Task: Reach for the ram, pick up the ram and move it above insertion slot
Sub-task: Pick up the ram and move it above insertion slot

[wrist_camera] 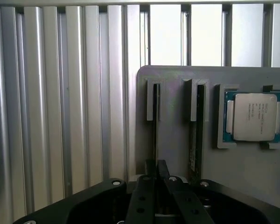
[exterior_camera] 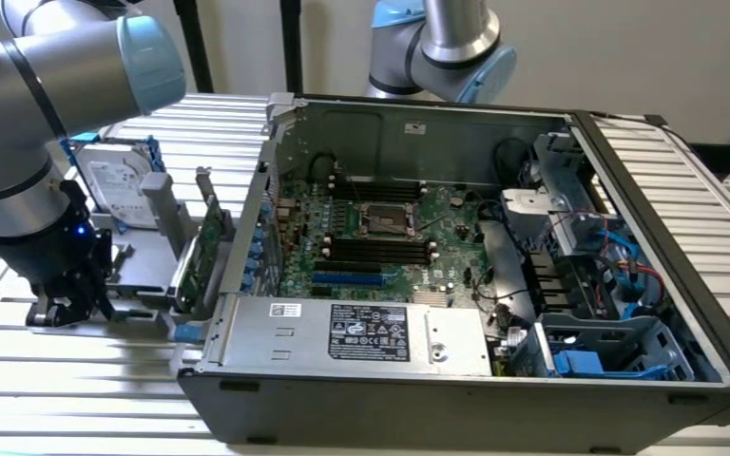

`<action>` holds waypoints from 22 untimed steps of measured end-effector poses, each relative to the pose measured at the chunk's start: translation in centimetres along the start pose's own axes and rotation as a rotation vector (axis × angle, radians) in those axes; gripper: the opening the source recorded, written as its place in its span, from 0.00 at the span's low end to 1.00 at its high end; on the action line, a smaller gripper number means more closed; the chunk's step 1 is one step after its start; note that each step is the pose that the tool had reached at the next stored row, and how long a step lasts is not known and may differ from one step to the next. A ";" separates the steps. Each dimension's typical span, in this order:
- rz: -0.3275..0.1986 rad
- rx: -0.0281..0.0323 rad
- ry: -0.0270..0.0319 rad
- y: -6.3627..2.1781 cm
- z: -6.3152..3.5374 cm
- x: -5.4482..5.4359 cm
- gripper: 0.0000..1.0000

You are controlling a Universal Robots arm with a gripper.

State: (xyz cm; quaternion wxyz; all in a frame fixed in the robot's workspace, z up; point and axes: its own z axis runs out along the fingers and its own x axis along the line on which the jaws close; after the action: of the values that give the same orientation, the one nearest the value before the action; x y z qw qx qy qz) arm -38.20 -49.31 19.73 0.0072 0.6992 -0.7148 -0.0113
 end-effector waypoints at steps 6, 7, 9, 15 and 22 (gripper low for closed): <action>0.000 -0.0002 -0.0047 0.01 -0.07 0.1 0.13; 0.000 -0.0001 -0.0051 0.01 -0.09 0.1 0.13; 0.000 0.0001 -0.0056 0.00 -0.10 0.1 0.13; 0.000 -0.0002 -0.0057 0.01 -0.30 0.1 0.13; -0.001 -0.0001 -0.0058 0.02 -0.86 0.1 0.13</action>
State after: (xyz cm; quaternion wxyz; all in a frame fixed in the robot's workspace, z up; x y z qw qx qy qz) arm -38.20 -49.44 20.59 0.0052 0.6994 -0.7146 -0.0134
